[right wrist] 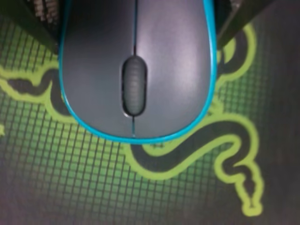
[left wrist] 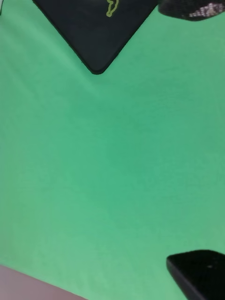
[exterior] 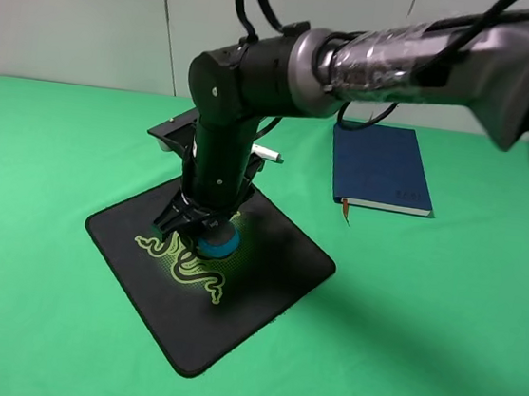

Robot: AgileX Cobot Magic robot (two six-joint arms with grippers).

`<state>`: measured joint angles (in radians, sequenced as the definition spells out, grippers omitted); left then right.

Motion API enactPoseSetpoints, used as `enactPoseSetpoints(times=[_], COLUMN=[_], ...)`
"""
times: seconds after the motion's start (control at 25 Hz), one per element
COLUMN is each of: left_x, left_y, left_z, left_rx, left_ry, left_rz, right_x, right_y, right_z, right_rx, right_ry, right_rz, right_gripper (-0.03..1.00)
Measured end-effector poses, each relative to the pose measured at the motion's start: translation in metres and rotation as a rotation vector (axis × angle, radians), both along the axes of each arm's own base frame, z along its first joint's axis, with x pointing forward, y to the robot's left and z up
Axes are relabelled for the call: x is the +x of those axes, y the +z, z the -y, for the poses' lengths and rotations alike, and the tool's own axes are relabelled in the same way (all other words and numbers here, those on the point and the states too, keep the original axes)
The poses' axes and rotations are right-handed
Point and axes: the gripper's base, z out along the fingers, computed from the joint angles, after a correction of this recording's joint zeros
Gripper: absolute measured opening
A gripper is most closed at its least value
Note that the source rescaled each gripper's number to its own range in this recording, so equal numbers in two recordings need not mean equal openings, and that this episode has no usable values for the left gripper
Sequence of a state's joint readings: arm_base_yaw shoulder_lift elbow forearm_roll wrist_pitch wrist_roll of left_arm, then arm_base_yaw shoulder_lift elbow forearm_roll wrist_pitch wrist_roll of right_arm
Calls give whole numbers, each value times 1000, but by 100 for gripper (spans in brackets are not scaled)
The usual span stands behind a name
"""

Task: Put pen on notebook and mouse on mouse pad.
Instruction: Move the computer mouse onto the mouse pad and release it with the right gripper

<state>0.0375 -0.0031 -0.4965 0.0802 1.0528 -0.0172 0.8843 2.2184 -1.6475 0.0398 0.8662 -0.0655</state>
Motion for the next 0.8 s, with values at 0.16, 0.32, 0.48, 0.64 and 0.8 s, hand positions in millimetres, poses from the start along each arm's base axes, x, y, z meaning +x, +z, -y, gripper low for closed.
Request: enactPoseSetpoints(times=[0.16,0.32,0.48,0.64,0.8], left_x=[0,0,0,0,0], left_y=[0,0,0,0,0], left_z=[0,0,0,0,0], left_rx=[0,0,0,0,0], left_ry=[0,0,0,0,0], left_rz=[0,0,0,0,0], right_x=[3,4,4,4,4], right_y=[-10,-10,-10,-10,-10], right_z=[-1,-1,-2,-2,-2], right_rx=[-12,-10,-6,-6,-6], right_ry=[12,16,16,16,16], right_rz=[16,27,30,32,32], right_gripper=[56,56,56,60,93])
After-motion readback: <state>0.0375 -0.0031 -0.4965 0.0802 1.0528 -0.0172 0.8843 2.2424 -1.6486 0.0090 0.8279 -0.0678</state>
